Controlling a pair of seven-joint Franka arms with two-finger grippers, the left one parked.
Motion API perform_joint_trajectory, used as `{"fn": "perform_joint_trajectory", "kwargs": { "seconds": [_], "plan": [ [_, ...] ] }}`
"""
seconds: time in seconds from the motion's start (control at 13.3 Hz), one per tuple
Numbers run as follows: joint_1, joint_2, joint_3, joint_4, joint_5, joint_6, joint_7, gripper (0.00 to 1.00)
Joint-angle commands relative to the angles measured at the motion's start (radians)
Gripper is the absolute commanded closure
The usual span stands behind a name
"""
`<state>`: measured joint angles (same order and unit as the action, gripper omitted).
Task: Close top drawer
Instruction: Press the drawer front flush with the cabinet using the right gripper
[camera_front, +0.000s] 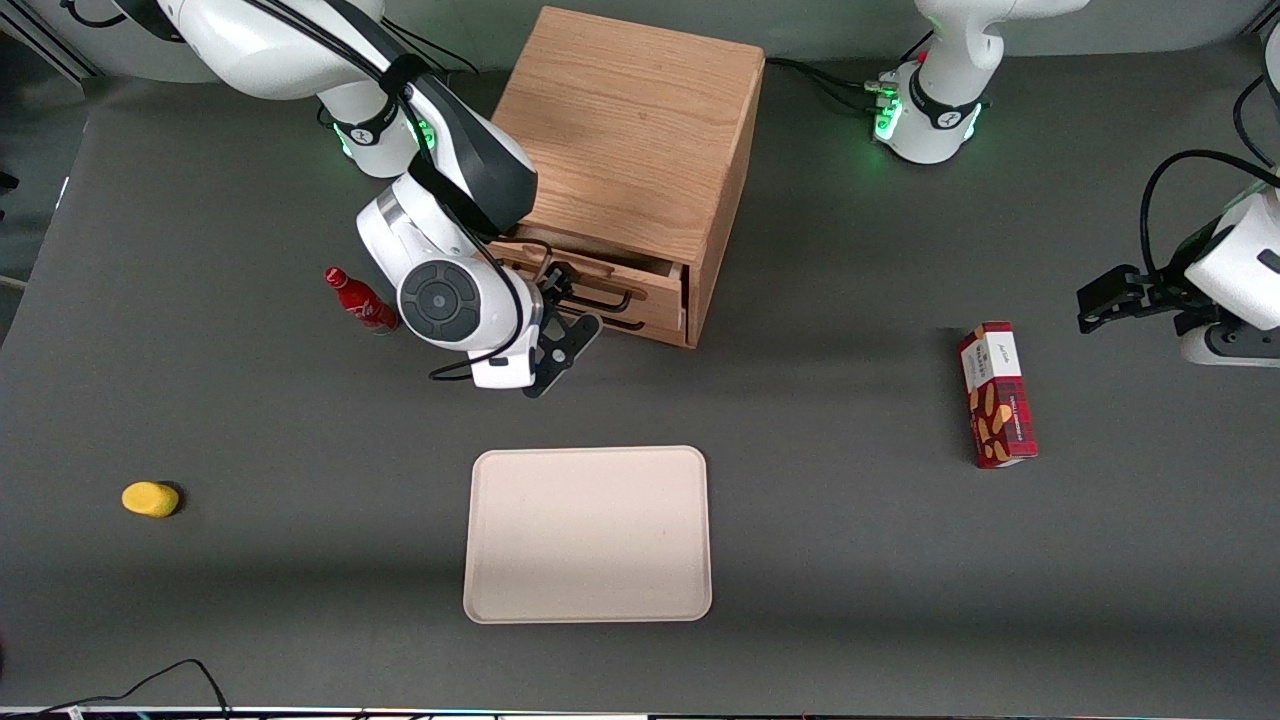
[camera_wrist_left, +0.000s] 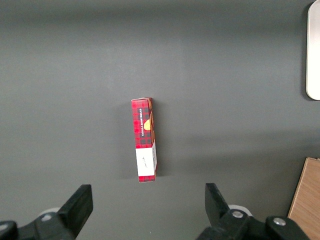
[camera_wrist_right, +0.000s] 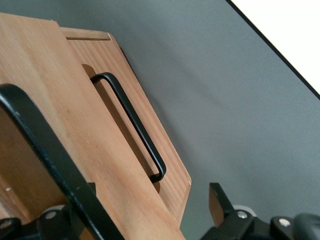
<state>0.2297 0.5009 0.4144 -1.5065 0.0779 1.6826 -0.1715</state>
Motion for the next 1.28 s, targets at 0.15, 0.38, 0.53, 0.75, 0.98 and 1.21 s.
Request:
{"fn": "perform_joint_trajectory", "kwargs": {
  "seconds": [0.15,0.38,0.53,0.75,0.98,1.21],
  "plan": [
    [-0.012,-0.044,0.041,-0.053,-0.006,-0.003,0.056,0.00],
    [-0.020,-0.047,0.066,-0.067,-0.006,-0.003,0.093,0.00],
    [-0.020,-0.053,0.070,-0.073,-0.006,-0.003,0.101,0.00],
    [-0.027,-0.061,0.075,-0.086,-0.006,-0.003,0.101,0.00],
    [-0.027,-0.062,0.078,-0.084,-0.006,-0.007,0.101,0.00],
    [-0.029,-0.062,0.078,-0.066,-0.001,-0.015,0.104,0.00]
  ]
}}
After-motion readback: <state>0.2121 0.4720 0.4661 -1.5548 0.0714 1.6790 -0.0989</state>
